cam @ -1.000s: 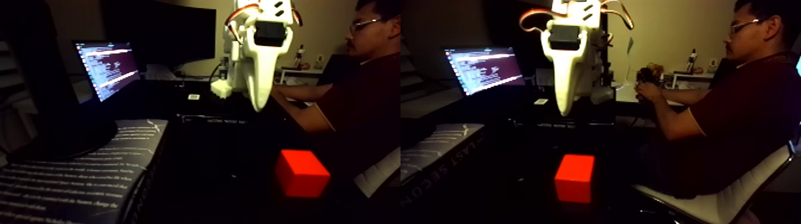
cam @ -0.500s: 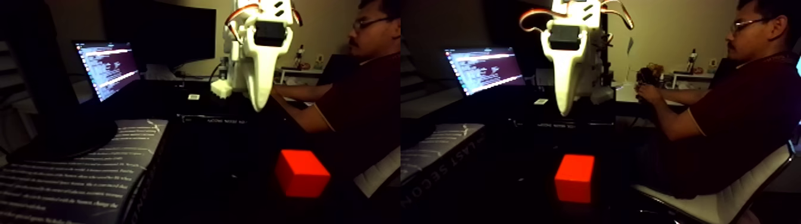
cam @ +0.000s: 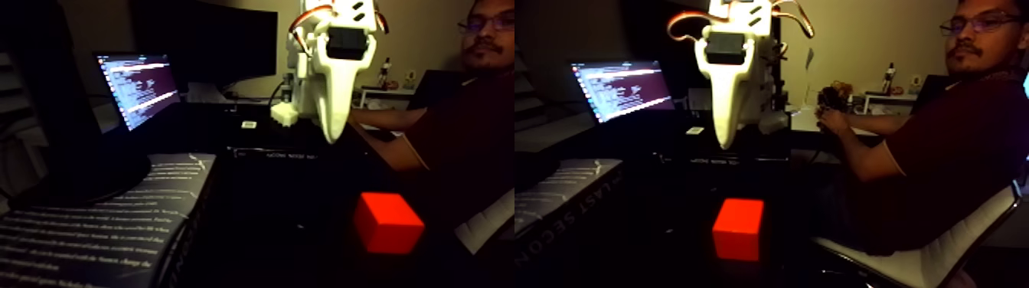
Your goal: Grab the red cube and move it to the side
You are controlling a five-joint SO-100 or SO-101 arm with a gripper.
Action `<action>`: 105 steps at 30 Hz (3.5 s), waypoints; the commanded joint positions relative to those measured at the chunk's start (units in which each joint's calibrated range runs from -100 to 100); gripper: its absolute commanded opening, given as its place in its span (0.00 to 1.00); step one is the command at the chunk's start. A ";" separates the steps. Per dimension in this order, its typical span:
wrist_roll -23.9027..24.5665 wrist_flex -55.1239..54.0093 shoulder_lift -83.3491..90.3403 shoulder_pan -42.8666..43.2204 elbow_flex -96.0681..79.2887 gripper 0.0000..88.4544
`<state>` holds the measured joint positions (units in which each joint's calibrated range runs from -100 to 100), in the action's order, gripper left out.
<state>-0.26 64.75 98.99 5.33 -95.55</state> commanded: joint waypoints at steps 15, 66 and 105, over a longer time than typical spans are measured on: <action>-0.09 -0.05 -0.17 0.00 0.54 0.01; -4.73 -11.29 -68.32 -4.83 45.35 0.02; -6.45 -9.85 -83.44 -1.91 52.88 0.11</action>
<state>-7.24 55.69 15.86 2.93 -43.19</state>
